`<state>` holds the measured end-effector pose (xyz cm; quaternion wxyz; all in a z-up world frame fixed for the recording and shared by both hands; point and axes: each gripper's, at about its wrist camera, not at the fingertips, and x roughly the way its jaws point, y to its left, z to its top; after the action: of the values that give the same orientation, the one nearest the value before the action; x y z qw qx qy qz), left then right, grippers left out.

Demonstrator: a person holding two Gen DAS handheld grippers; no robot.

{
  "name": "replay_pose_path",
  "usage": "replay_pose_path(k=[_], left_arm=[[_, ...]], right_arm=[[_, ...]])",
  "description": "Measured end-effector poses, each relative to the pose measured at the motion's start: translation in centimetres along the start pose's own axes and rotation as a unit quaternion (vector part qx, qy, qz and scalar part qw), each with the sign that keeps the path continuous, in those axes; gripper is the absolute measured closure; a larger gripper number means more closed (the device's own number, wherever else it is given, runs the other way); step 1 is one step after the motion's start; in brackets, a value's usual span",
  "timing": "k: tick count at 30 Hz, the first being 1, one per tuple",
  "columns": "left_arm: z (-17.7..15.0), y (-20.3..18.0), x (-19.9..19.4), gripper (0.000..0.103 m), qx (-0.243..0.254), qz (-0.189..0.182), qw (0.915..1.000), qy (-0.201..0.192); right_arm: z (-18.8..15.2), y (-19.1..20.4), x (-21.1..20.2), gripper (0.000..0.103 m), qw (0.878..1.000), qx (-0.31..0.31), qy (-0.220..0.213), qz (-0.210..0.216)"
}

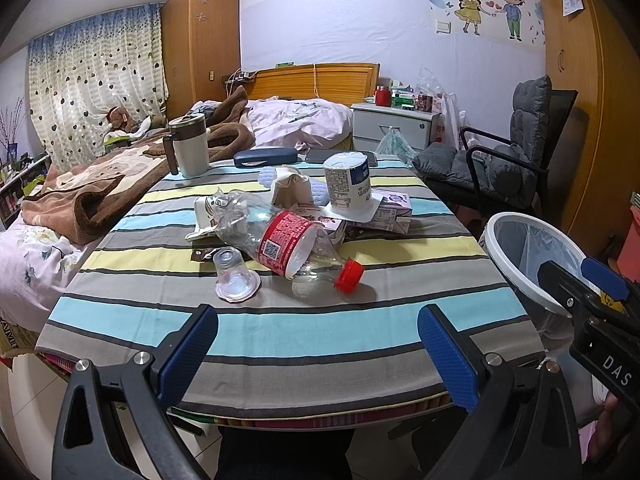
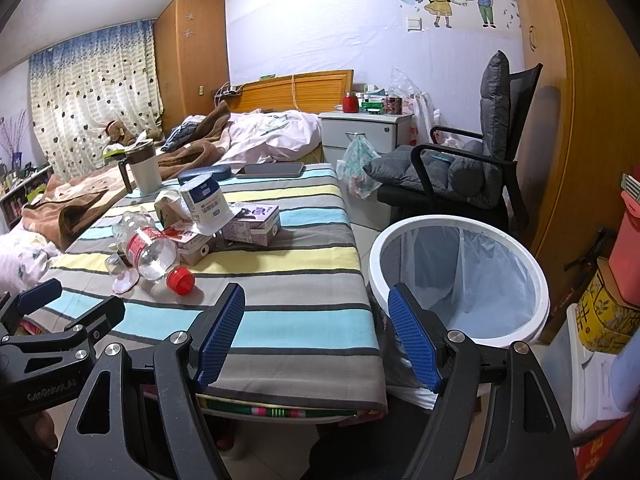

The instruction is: Collect trash

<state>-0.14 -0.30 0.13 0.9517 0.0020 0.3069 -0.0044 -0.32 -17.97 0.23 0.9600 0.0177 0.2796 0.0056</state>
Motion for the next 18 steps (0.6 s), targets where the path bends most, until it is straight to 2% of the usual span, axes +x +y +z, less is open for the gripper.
replay_pose_path(k=[18], left_arm=[[-0.04, 0.21, -0.16, 0.002, -0.001, 0.000, 1.0000, 0.000]], right_arm=[[0.04, -0.04, -0.20, 0.028, 1.000, 0.000, -0.001, 0.000]])
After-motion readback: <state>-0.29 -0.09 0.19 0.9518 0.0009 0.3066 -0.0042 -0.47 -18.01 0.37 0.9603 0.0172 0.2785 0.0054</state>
